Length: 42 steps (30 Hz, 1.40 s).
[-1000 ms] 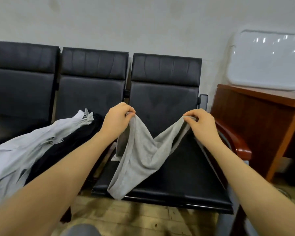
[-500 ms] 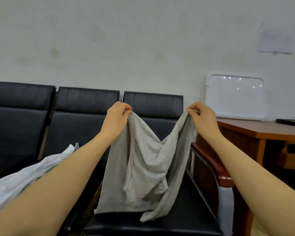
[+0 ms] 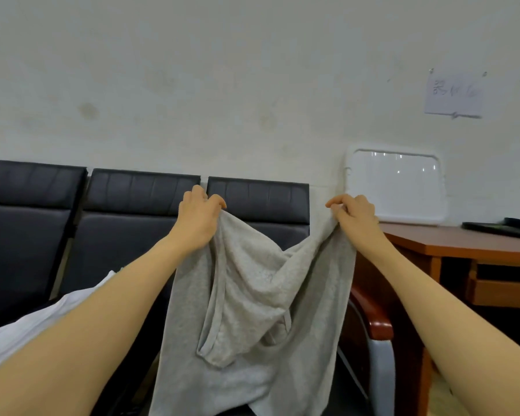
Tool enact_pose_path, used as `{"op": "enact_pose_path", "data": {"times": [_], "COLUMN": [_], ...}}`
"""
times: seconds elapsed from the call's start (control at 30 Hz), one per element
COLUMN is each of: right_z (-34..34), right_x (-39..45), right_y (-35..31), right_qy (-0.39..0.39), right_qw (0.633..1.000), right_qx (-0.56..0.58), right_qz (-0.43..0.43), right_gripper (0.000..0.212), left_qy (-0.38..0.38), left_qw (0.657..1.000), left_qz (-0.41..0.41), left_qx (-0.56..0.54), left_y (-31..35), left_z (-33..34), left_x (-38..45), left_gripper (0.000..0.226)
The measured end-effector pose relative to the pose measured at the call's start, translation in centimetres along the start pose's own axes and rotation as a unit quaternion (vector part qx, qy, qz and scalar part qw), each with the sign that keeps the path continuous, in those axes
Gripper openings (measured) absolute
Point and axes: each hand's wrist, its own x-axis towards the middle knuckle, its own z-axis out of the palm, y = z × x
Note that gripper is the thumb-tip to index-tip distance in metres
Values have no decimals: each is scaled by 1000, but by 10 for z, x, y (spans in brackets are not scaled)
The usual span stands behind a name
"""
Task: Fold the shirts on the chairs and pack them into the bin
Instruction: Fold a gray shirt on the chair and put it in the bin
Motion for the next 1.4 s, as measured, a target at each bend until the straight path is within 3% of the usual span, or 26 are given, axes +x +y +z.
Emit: {"op": "enact_pose_path", "data": {"times": [0.17,0.23,0.33,0.47,0.57,0.67,0.8,0.97,1.13,1.27,1.4], "right_z": [-16,-15,-12,-12,-7,1,10,10,12,29,61], "right_x": [-6,-11,-21,-33,-39,-42,-45,-54,-63,-78,-94], "right_y": [5,10,19,30,34,39,48,49,64,83,107], "right_qy": [-41,-56,-65,-78,-59,-23,10,27,-8,0,-44], "right_qw": [996,992,989,989,992,993,991,999,992,992,992], "right_qx": [-82,-113,-131,-127,-110,-110,-137,-24,-126,-121,-103], "right_qz": [18,20,25,18,18,20,10,10,-7,22,66], "right_gripper": [5,4,6,8,13,5,15,10,17,20,17], "left_qy": [-63,-15,92,105,102,112,135,152,128,76,-5], "left_qw": [997,998,993,985,987,988,986,984,985,988,990], "left_qz": [35,42,-36,-132,-127,-107,-95,-86,-97,-114,-124], "left_qx": [-22,-36,-66,-29,-8,-17,-15,-43,-64,-67,-67], "left_y": [-2,-3,0,-3,-4,-5,-10,-10,-9,-15,-27], "left_z": [-13,-10,-2,9,15,21,31,36,44,67,97], "left_x": [-4,-10,-20,-31,-41,-53,-69,-81,-93,-113,-138], "left_gripper": [21,20,22,28,26,23,17,13,13,15,21]}}
